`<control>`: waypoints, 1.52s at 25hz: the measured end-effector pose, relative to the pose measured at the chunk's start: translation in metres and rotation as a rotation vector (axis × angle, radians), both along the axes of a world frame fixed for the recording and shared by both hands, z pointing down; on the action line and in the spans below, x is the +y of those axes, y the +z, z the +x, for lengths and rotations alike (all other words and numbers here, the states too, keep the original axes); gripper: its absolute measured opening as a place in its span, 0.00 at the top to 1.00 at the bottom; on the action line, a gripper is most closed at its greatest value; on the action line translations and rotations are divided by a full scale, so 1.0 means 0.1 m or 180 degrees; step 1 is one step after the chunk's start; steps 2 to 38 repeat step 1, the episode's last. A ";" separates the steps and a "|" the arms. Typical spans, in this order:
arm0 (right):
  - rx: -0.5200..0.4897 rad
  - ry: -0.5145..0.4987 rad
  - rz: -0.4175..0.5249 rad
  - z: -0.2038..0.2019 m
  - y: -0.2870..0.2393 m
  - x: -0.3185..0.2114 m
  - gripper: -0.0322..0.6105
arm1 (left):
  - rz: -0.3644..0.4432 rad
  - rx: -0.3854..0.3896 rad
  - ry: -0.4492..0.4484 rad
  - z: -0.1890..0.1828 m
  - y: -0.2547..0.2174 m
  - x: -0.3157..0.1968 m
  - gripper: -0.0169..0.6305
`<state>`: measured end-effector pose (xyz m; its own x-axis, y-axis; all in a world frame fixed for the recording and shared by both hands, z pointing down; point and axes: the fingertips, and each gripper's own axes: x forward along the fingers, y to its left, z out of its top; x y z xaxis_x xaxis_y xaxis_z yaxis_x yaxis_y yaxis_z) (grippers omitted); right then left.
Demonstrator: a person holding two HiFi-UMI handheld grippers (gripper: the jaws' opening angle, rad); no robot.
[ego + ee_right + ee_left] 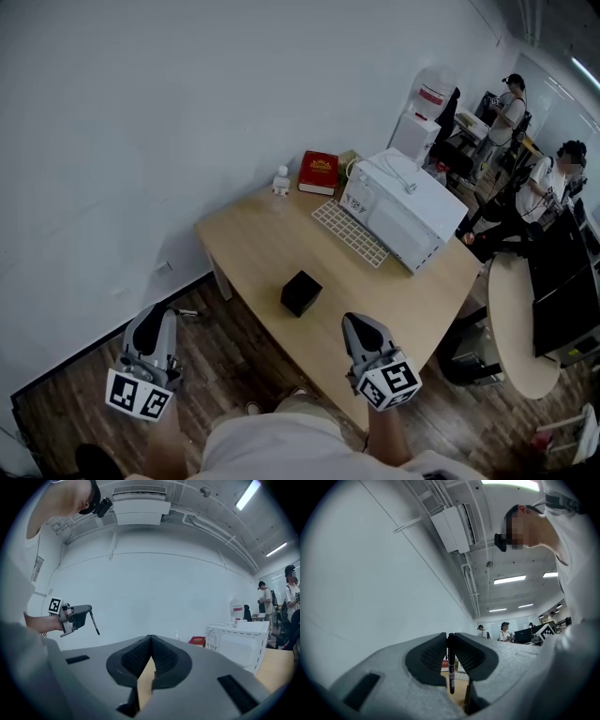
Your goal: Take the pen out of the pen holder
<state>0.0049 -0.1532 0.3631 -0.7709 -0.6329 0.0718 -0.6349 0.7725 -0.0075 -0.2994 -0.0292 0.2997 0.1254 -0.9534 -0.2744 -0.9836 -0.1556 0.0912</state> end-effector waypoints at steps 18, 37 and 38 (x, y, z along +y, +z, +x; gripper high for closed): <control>-0.0003 0.0011 -0.0005 0.01 0.01 0.01 0.95 | -0.0003 0.0001 0.0003 0.00 0.01 0.01 0.88; -0.0003 0.0011 -0.0005 0.01 0.01 0.01 0.95 | -0.0003 0.0001 0.0003 0.00 0.01 0.01 0.88; -0.0003 0.0011 -0.0005 0.01 0.01 0.01 0.95 | -0.0003 0.0001 0.0003 0.00 0.01 0.01 0.88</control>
